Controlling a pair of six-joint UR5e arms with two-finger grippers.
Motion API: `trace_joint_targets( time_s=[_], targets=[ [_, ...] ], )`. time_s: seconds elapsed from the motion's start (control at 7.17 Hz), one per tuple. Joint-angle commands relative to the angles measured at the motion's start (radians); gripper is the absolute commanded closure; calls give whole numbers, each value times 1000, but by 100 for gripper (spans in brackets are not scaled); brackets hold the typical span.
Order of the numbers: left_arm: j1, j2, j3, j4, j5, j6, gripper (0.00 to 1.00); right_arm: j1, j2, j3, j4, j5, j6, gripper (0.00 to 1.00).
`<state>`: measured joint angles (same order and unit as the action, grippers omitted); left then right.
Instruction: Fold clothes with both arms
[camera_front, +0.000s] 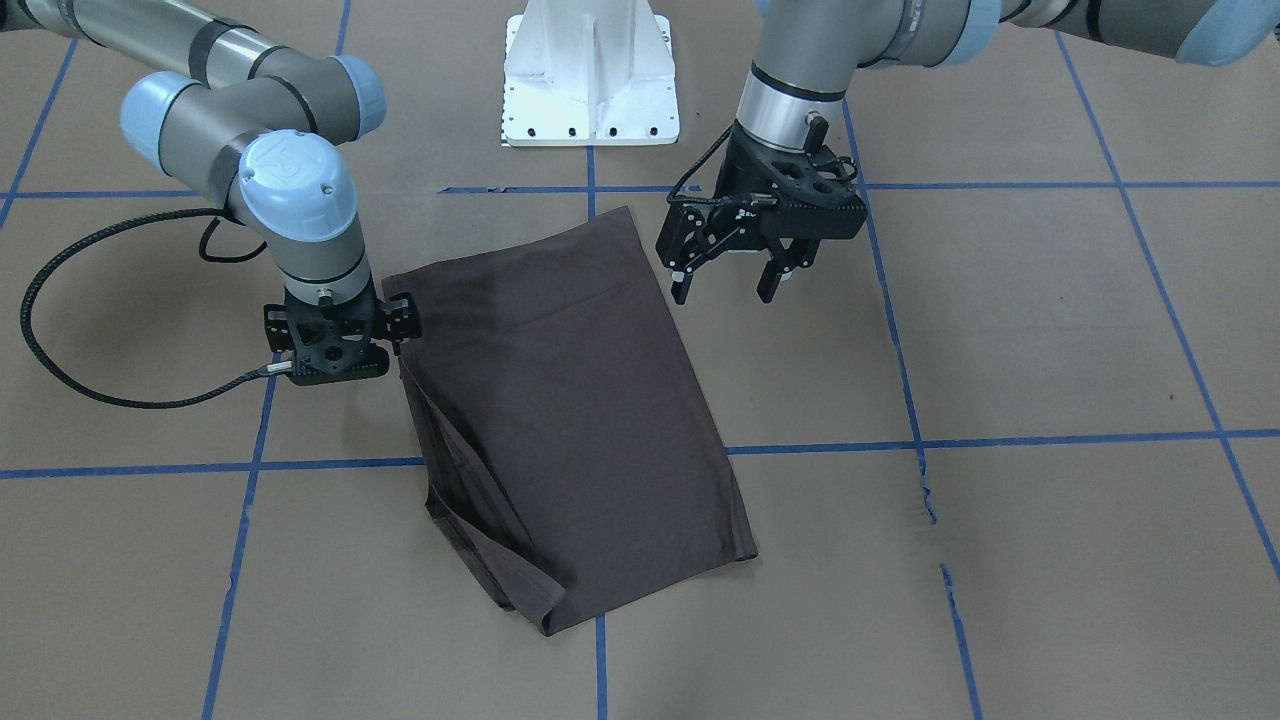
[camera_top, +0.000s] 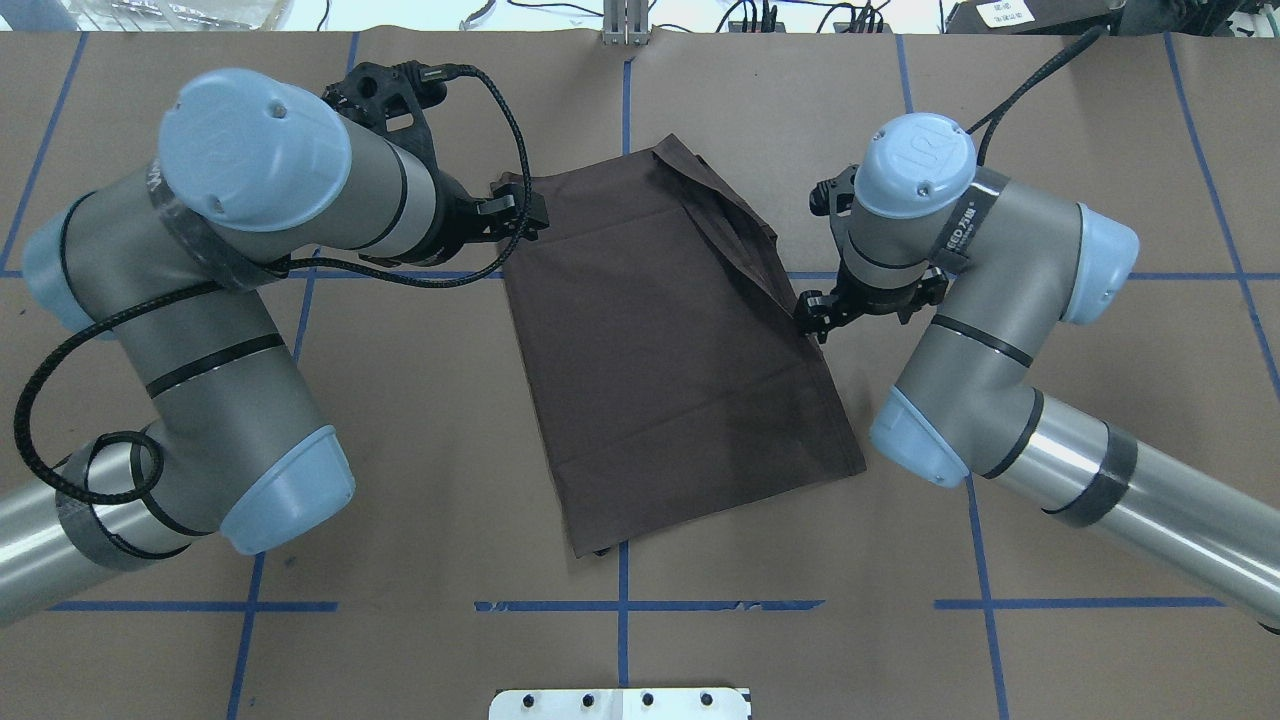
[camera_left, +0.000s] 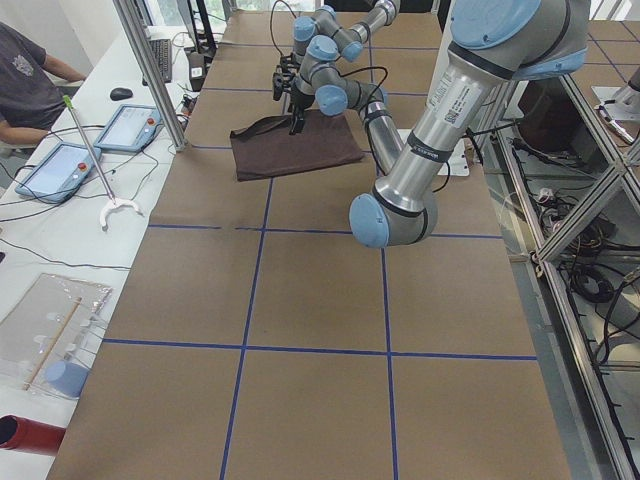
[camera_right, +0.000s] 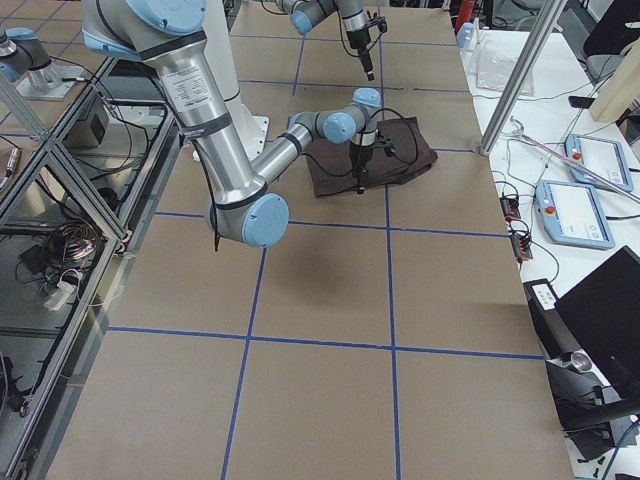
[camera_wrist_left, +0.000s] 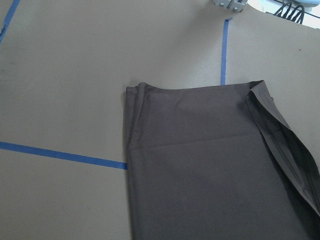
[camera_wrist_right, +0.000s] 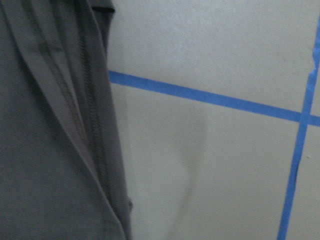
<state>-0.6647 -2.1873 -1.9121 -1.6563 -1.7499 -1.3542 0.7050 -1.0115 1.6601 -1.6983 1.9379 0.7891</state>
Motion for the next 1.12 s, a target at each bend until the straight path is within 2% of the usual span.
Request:
trace_joint_targets(
  time_s=[0.0, 0.28, 0.42, 0.98],
  targets=[
    [0, 8, -15, 1, 1, 1, 0, 5, 143, -212, 150, 1, 24, 0],
    [0, 9, -16, 0, 3, 3, 0, 7, 238, -378, 201, 1, 19, 0],
    [0, 8, -22, 0, 1, 3, 0, 10, 255, -432, 235, 1, 18, 0],
    [0, 6, -34, 1, 1, 4, 0, 10, 254, -494, 238, 1, -30, 0]
  ],
)
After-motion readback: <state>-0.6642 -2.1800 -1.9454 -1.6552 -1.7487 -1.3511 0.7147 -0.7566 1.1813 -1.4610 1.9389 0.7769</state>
